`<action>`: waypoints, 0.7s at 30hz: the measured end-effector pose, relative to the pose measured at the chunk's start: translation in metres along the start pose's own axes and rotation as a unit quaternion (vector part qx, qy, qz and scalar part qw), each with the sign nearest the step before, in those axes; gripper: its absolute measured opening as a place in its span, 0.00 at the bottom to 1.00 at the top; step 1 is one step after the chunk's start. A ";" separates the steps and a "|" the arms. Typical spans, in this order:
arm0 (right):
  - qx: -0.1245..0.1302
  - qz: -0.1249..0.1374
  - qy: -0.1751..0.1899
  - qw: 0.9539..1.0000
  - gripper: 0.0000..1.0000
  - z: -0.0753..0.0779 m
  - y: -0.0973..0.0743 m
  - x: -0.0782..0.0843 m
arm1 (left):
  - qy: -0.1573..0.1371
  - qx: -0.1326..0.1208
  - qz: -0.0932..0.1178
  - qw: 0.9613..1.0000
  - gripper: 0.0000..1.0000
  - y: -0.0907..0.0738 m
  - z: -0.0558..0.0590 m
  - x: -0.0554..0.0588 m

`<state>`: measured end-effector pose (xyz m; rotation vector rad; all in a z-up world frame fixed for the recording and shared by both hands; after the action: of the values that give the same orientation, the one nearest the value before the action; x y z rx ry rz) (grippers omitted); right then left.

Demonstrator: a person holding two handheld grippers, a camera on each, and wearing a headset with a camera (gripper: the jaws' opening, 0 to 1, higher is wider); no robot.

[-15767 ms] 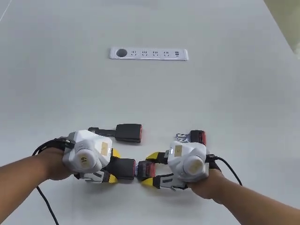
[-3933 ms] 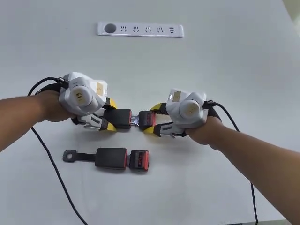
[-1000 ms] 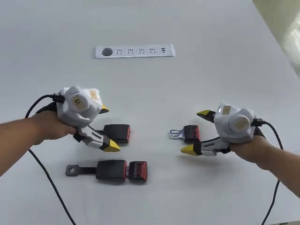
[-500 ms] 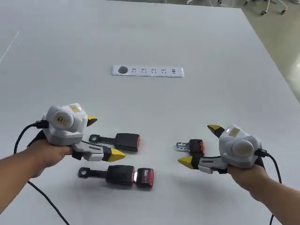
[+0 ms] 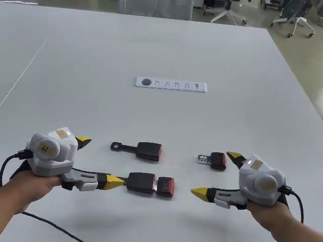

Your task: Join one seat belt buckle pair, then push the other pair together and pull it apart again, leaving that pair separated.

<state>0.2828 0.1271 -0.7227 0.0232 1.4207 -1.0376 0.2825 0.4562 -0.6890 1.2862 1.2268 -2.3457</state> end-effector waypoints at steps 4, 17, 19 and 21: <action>0.013 0.010 0.013 1.000 0.99 -0.009 -0.007 -0.004 | -0.005 -0.003 0.006 1.000 1.00 -0.012 0.001 0.008; 0.035 0.018 0.027 0.999 1.00 -0.033 -0.030 -0.005 | 0.000 -0.001 0.016 1.000 1.00 -0.043 0.008 0.033; 0.036 0.018 0.030 0.999 1.00 -0.034 -0.031 -0.003 | 0.000 -0.004 0.012 1.000 1.00 -0.047 0.007 0.038; 0.036 0.016 0.031 0.999 1.00 -0.036 -0.032 -0.002 | 0.000 -0.006 0.010 1.000 1.00 -0.050 0.006 0.041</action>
<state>0.2360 0.1302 -0.7121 0.1307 1.4342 -1.0680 0.2283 0.4919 -0.6901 1.2871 1.2212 -2.3210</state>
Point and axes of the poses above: the centre of the closed fingertips' face, and the gripper's own axes: y roughly forward along the fingers, z roughly to its right, x roughly out of its underside, the point moved 6 cm from there along -y, roughly backward along the fingers, and after that the axes turned 12 degrees about -y, right-handed, at the moved point
